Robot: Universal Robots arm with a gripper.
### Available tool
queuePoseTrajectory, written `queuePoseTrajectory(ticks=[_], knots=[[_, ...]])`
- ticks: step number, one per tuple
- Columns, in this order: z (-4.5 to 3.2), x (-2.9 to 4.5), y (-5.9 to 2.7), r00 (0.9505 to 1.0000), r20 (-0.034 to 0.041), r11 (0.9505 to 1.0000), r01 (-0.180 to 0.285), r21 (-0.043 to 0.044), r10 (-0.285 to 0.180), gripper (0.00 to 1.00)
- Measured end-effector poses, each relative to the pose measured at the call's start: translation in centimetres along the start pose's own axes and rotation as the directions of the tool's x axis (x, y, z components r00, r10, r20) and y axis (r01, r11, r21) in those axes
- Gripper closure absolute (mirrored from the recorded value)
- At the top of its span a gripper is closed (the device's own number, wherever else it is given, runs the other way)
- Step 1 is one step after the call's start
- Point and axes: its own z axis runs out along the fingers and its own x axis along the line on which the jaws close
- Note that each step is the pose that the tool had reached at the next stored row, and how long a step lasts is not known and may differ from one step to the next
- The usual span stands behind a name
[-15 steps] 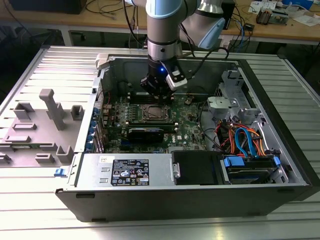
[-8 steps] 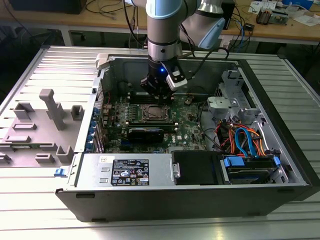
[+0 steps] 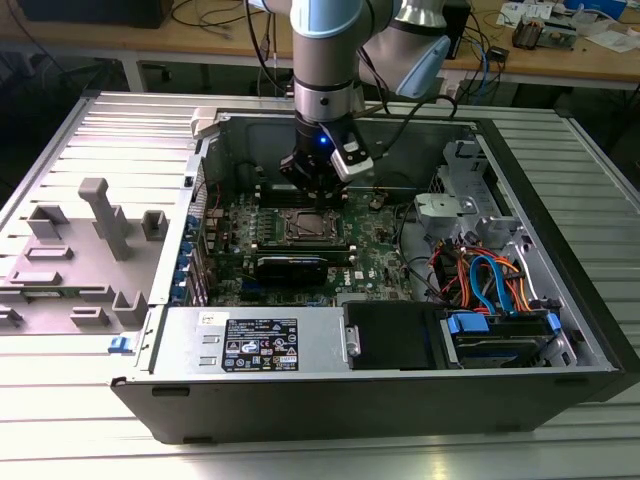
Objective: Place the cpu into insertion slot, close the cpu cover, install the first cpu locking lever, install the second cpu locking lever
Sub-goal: 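Install the first cpu locking lever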
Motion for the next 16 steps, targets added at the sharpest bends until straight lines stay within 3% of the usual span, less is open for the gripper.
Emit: queuePoseTrajectory(ticks=[16], knots=[[-0.13,-0.15,-0.02,1.0000,-0.0024,1.0000,0.000,0.0010,0.000,0.89]])
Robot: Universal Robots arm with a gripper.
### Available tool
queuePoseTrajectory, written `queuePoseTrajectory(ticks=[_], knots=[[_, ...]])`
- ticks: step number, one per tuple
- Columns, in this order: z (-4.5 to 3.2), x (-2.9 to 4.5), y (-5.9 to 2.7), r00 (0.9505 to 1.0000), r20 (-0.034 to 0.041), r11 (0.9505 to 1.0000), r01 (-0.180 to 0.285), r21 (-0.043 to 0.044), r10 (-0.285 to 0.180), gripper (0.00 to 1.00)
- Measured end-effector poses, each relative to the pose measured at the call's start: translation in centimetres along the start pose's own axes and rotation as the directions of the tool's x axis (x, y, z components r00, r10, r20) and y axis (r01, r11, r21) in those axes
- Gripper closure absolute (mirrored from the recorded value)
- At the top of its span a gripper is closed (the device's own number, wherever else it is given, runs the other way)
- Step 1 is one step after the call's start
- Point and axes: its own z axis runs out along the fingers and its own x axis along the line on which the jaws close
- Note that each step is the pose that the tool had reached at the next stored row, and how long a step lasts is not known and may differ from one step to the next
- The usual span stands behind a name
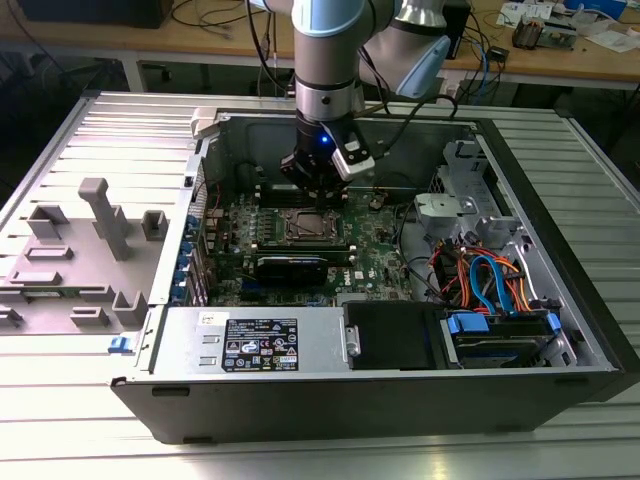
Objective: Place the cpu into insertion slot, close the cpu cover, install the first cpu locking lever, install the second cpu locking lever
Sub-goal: 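Install the first cpu locking lever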
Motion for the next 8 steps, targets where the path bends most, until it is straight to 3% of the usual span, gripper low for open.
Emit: queuePoseTrajectory(ticks=[8], knots=[[0.02,-0.03,-0.18,1.0000,-0.0004,1.0000,0.000,-0.0002,0.000,0.89]])
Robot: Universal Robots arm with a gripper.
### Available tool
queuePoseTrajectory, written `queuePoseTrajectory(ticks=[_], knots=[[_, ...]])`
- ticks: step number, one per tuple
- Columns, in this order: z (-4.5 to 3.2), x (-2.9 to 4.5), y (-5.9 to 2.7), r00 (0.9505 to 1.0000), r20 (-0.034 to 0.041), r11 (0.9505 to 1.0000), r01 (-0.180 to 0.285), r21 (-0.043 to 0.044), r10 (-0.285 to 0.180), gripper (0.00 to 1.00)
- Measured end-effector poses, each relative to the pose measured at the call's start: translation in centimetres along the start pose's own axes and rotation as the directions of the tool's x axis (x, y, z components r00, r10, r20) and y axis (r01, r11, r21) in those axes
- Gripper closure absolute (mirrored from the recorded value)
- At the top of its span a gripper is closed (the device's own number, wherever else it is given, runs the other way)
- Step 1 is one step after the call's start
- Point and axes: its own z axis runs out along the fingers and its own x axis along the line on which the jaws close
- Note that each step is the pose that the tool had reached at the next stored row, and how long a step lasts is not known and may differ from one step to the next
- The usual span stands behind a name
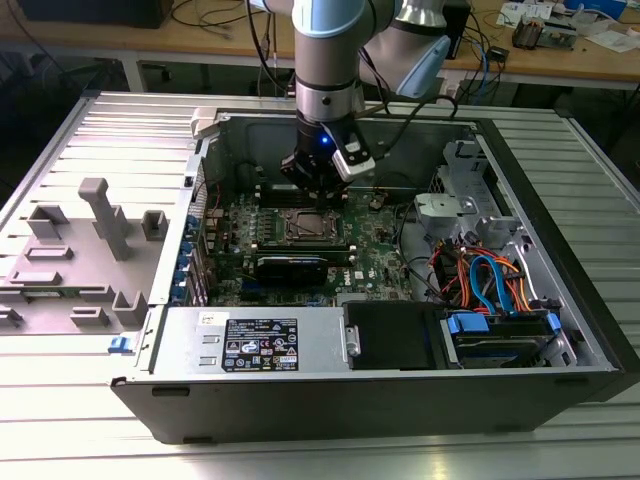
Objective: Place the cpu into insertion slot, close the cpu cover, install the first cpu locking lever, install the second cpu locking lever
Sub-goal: 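Install the first cpu locking lever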
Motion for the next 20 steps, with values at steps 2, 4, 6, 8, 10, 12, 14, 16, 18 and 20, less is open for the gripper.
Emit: queuePoseTrajectory(ticks=[2,4,6,8,10,12,14,16,18,20], knots=[[0.01,0.00,-0.07,1.0000,-0.0001,1.0000,0.000,-0.0001,0.000,0.89],[0.02,0.00,-0.10,1.0000,-0.0003,1.0000,0.000,0.0000,0.000,0.89],[0.04,0.00,-0.12,1.0000,-0.0007,1.0000,0.000,0.0003,0.000,0.89],[0.12,-0.01,-0.11,1.0000,-0.0008,1.0000,0.000,0.0010,0.000,0.89],[0.22,-0.02,-0.11,1.0000,-0.0010,1.0000,0.000,0.0035,0.000,0.89],[0.28,-0.02,-0.12,1.0000,-0.0015,1.0000,0.000,0.0050,0.000,0.89],[0.35,-0.03,-0.12,1.0000,-0.0018,1.0000,0.000,0.0055,0.000,0.89],[0.41,-0.04,-0.12,1.0000,-0.0021,1.0000,0.000,0.0056,0.000,0.89],[0.48,-0.05,-0.11,1.0000,-0.0025,1.0000,0.000,0.0053,0.000,0.89],[0.54,-0.05,-0.11,1.0000,-0.0029,1.0000,0.000,0.0052,0.000,0.89]])
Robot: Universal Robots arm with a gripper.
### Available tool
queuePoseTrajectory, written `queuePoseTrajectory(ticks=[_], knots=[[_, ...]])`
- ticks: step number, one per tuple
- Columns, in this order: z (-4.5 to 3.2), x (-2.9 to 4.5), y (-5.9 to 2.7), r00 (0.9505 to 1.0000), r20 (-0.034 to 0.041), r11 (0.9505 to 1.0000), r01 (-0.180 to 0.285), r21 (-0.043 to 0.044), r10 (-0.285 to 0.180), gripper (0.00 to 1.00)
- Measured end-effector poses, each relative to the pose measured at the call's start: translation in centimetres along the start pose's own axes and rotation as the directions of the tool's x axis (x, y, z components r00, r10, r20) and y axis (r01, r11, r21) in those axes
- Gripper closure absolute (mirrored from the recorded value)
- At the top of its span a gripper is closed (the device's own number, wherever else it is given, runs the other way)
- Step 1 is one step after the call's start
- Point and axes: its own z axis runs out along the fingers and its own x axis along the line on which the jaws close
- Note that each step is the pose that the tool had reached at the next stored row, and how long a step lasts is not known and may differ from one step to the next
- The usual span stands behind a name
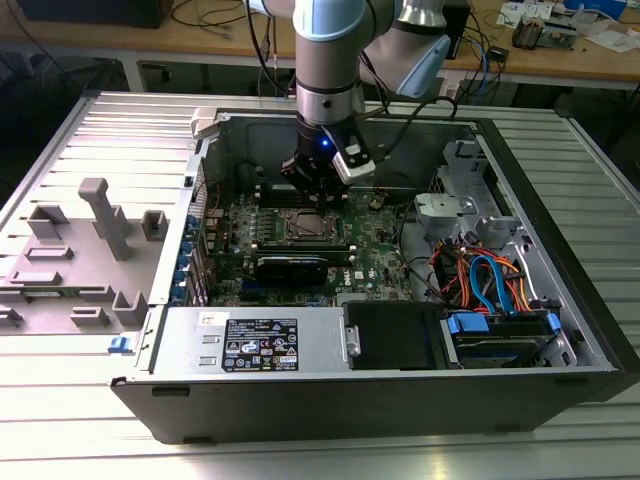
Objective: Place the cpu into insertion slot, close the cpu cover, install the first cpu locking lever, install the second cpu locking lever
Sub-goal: 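Install the first cpu locking lever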
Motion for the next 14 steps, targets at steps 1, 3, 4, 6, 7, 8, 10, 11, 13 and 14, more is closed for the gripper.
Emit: queuePoseTrajectory(ticks=[1,3,4,6,7,8,10,11,13,14], knots=[[0.02,0.00,0.00,1.0000,-0.0003,1.0000,0.000,0.0002,0.000,0.89],[0.08,-0.01,0.01,1.0000,-0.0007,1.0000,0.000,0.0000,0.000,0.89],[0.08,-0.01,0.00,1.0000,-0.0010,1.0000,0.000,-0.0016,0.000,0.89],[0.07,-0.01,0.00,1.0000,-0.0014,1.0000,0.000,-0.0098,0.000,0.89],[0.07,-0.01,0.01,1.0000,-0.0015,0.9999,-0.001,-0.0127,0.001,0.89],[0.07,-0.01,0.01,1.0000,-0.0015,0.9999,-0.001,-0.0138,0.001,0.89],[0.06,-0.01,0.01,1.0000,-0.0016,0.9999,-0.001,-0.0151,0.001,0.89],[0.04,-0.01,0.01,1.0000,-0.0016,0.9999,-0.001,-0.0153,0.001,0.89],[-0.07,-0.03,0.01,1.0000,-0.0022,0.9999,-0.001,-0.0157,0.001,0.89],[-0.13,-0.03,0.02,1.0000,-0.0027,0.9999,-0.001,-0.0161,0.001,0.89]])
